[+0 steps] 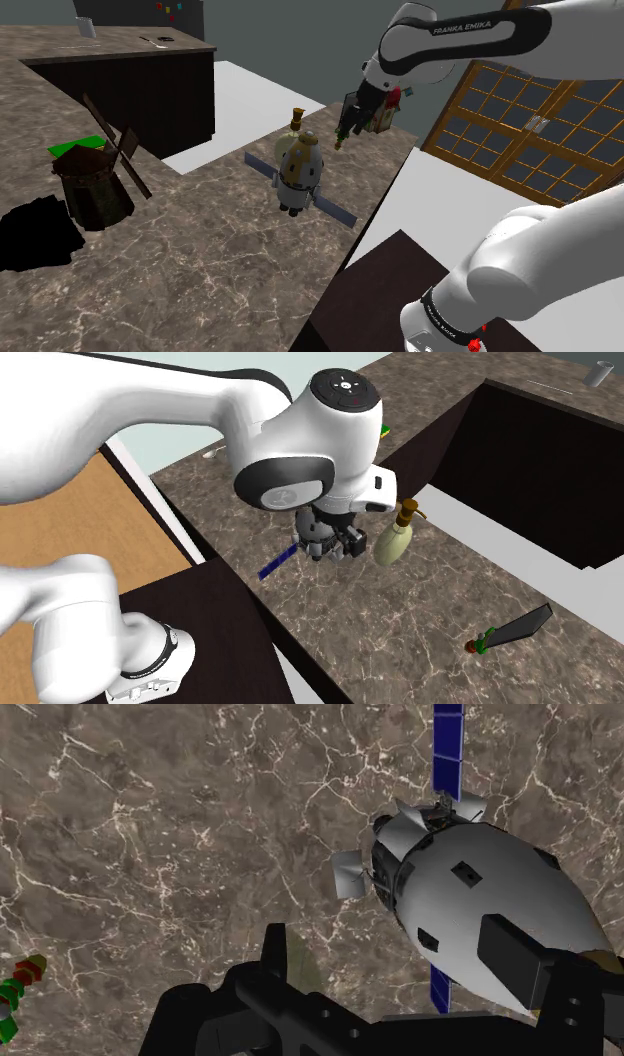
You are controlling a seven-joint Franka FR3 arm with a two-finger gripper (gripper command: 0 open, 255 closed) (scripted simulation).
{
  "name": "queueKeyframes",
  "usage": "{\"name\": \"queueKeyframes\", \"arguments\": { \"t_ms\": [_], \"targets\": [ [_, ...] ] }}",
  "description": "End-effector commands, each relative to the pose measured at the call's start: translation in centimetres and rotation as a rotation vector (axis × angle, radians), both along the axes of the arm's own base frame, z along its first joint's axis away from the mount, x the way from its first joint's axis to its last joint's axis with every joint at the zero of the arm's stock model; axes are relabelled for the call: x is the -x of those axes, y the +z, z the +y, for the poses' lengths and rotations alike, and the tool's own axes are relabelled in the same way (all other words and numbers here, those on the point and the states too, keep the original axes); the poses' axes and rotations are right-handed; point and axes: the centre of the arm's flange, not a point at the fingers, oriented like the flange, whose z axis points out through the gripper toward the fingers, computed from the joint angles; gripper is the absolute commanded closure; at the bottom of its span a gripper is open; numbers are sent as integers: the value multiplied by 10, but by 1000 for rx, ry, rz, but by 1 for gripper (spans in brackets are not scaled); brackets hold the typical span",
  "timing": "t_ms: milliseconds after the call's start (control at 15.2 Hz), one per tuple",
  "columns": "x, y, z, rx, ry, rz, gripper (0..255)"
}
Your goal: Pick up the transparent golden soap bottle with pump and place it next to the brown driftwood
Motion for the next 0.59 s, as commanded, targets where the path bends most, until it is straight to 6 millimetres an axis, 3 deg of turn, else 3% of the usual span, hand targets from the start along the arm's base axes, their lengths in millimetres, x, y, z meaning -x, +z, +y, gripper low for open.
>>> {"name": "queueKeyframes", "arguments": {
  "t_ms": [0, 528],
  "targets": [
    [-23, -11, -5, -4, 31, -24, 0],
    [-112, -49, -15, -27, 150, -113, 0]
  ]
}}
